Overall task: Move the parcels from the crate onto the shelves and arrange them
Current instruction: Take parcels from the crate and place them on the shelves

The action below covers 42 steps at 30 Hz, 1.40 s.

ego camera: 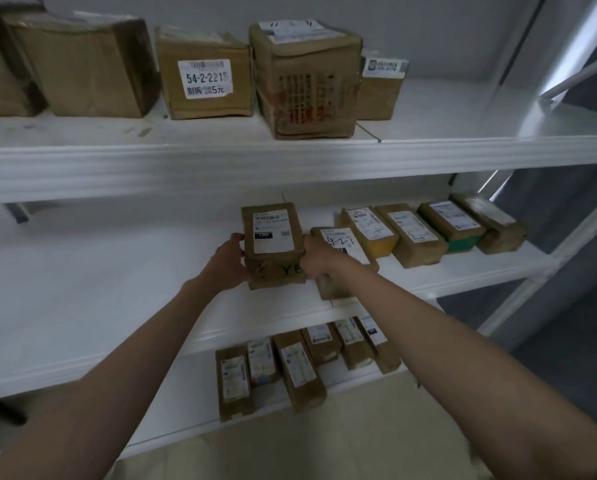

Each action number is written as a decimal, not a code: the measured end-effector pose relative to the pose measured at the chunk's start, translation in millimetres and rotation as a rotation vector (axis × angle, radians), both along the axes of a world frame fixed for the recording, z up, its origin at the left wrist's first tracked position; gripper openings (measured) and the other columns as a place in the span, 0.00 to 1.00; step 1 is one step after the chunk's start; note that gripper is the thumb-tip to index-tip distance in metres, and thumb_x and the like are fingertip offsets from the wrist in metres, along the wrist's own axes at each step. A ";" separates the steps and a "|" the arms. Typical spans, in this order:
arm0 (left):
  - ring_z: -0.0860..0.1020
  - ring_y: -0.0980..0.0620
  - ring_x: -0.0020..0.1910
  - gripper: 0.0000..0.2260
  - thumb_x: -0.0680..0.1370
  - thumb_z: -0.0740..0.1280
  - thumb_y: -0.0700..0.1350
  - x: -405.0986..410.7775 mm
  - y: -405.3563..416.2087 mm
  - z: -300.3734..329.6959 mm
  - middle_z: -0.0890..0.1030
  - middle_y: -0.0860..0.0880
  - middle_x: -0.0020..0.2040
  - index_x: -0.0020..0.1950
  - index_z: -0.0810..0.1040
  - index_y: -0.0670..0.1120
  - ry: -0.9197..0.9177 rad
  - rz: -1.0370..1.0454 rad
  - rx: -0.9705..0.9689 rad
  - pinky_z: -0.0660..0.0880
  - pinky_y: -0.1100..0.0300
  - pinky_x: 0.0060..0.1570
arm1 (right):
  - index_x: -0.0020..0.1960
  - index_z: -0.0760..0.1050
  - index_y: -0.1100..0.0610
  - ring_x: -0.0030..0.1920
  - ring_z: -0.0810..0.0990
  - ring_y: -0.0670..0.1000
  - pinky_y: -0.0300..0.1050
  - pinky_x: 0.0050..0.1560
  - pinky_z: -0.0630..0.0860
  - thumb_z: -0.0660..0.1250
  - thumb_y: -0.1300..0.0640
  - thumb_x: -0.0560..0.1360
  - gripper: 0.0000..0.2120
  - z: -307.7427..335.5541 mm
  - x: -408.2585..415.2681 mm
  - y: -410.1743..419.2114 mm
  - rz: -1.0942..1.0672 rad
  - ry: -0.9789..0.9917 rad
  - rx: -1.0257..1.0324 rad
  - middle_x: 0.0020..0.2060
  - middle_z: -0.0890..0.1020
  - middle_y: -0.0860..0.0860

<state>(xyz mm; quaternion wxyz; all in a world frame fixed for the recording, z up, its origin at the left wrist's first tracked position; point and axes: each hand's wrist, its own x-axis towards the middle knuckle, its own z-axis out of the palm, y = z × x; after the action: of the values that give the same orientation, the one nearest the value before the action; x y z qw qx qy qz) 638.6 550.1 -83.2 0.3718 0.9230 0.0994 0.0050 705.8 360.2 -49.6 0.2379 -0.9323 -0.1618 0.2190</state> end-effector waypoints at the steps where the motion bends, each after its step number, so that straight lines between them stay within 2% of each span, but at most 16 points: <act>1: 0.76 0.42 0.59 0.42 0.67 0.79 0.40 8.7 1.5 -3.0 0.76 0.42 0.61 0.75 0.60 0.43 0.011 0.010 -0.003 0.76 0.46 0.58 | 0.69 0.69 0.61 0.56 0.77 0.55 0.52 0.58 0.80 0.59 0.69 0.76 0.22 -2.9 7.5 4.0 -0.010 0.015 -0.004 0.59 0.76 0.57; 5: 0.75 0.40 0.60 0.38 0.69 0.76 0.40 33.6 0.2 -12.6 0.75 0.41 0.62 0.75 0.60 0.43 0.054 0.048 -0.024 0.75 0.44 0.60 | 0.70 0.69 0.62 0.56 0.79 0.59 0.55 0.55 0.82 0.59 0.68 0.78 0.20 -15.0 26.1 16.4 -0.089 0.020 0.013 0.59 0.77 0.59; 8: 0.74 0.39 0.61 0.37 0.70 0.74 0.38 38.9 -3.5 -22.8 0.74 0.40 0.63 0.75 0.59 0.43 0.103 0.060 -0.014 0.74 0.42 0.61 | 0.68 0.70 0.64 0.56 0.80 0.59 0.54 0.58 0.80 0.59 0.67 0.78 0.18 -23.1 28.3 20.1 -0.099 0.013 -0.015 0.59 0.79 0.59; 12: 0.70 0.39 0.67 0.44 0.69 0.76 0.37 31.8 -6.7 -23.5 0.71 0.40 0.69 0.79 0.54 0.43 0.167 0.028 0.004 0.71 0.46 0.65 | 0.70 0.71 0.61 0.60 0.79 0.57 0.49 0.62 0.77 0.63 0.64 0.79 0.20 -31.4 26.8 14.7 -0.057 0.036 0.012 0.63 0.79 0.58; 16: 0.65 0.41 0.73 0.48 0.70 0.77 0.42 14.1 -5.1 -4.6 0.65 0.40 0.75 0.80 0.48 0.41 0.285 0.004 0.135 0.66 0.51 0.68 | 0.69 0.69 0.64 0.62 0.77 0.59 0.44 0.55 0.74 0.61 0.65 0.80 0.18 -8.7 20.9 2.4 -0.013 -0.023 -0.024 0.63 0.78 0.60; 19: 0.66 0.42 0.73 0.45 0.72 0.76 0.45 -7.1 -5.9 18.8 0.64 0.41 0.76 0.80 0.51 0.44 0.352 0.010 0.233 0.67 0.51 0.69 | 0.69 0.68 0.65 0.65 0.75 0.60 0.47 0.60 0.73 0.62 0.65 0.80 0.18 23.5 11.5 -8.1 0.045 -0.094 -0.046 0.66 0.76 0.61; 22: 0.69 0.44 0.71 0.42 0.71 0.76 0.50 -33.0 -7.9 42.3 0.67 0.44 0.74 0.79 0.56 0.48 0.397 0.025 0.343 0.69 0.50 0.68 | 0.73 0.63 0.63 0.63 0.76 0.61 0.50 0.60 0.77 0.66 0.61 0.79 0.25 47.5 0.6 -10.0 0.133 -0.190 -0.072 0.65 0.74 0.61; 26: 0.72 0.44 0.68 0.39 0.70 0.76 0.53 -73.7 -14.5 62.0 0.70 0.46 0.72 0.76 0.62 0.51 0.419 0.097 0.457 0.70 0.47 0.66 | 0.71 0.67 0.62 0.62 0.75 0.61 0.53 0.61 0.76 0.67 0.62 0.76 0.24 67.7 -35.1 -12.8 0.336 -0.336 -0.111 0.65 0.73 0.61; 29: 0.72 0.44 0.67 0.37 0.70 0.76 0.52 -117.5 -25.5 66.8 0.71 0.46 0.71 0.75 0.64 0.53 0.454 0.163 0.477 0.69 0.46 0.67 | 0.72 0.67 0.60 0.60 0.77 0.59 0.48 0.56 0.77 0.69 0.63 0.75 0.26 67.9 -73.3 -13.6 0.507 -0.295 -0.140 0.64 0.74 0.60; 32: 0.73 0.44 0.67 0.35 0.70 0.76 0.52 -173.5 -34.4 63.3 0.72 0.47 0.70 0.74 0.65 0.53 0.486 0.243 0.474 0.70 0.47 0.66 | 0.75 0.62 0.56 0.47 0.79 0.56 0.48 0.43 0.79 0.71 0.62 0.74 0.32 60.1 -119.3 -10.6 0.648 -0.181 -0.198 0.62 0.74 0.59; 33: 0.73 0.44 0.66 0.35 0.70 0.76 0.52 -195.5 -37.8 60.2 0.72 0.47 0.70 0.73 0.66 0.53 0.493 0.270 0.465 0.70 0.48 0.66 | 0.75 0.62 0.53 0.45 0.78 0.54 0.48 0.42 0.80 0.72 0.61 0.74 0.33 55.3 -135.6 -7.5 0.689 -0.174 -0.224 0.61 0.73 0.57; 36: 0.72 0.44 0.67 0.33 0.71 0.76 0.51 -271.3 -48.8 44.5 0.72 0.46 0.70 0.73 0.66 0.51 0.524 0.360 0.437 0.69 0.51 0.66 | 0.75 0.62 0.46 0.48 0.82 0.55 0.55 0.53 0.82 0.74 0.55 0.71 0.36 33.4 -192.3 7.8 0.793 -0.183 -0.276 0.58 0.73 0.53; 42: 0.70 0.45 0.69 0.33 0.73 0.74 0.52 -452.3 -55.7 22.3 0.69 0.48 0.72 0.75 0.65 0.50 0.688 0.600 0.280 0.70 0.50 0.66 | 0.76 0.62 0.50 0.50 0.82 0.57 0.56 0.54 0.82 0.73 0.56 0.73 0.35 4.3 -334.4 42.5 1.114 -0.129 -0.299 0.58 0.75 0.55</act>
<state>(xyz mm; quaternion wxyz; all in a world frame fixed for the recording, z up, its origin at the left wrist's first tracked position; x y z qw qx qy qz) 186.3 494.5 -60.9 0.1713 0.8429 0.4771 -0.1804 371.4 402.8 -45.3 -0.0577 -0.7415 -0.6095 0.2746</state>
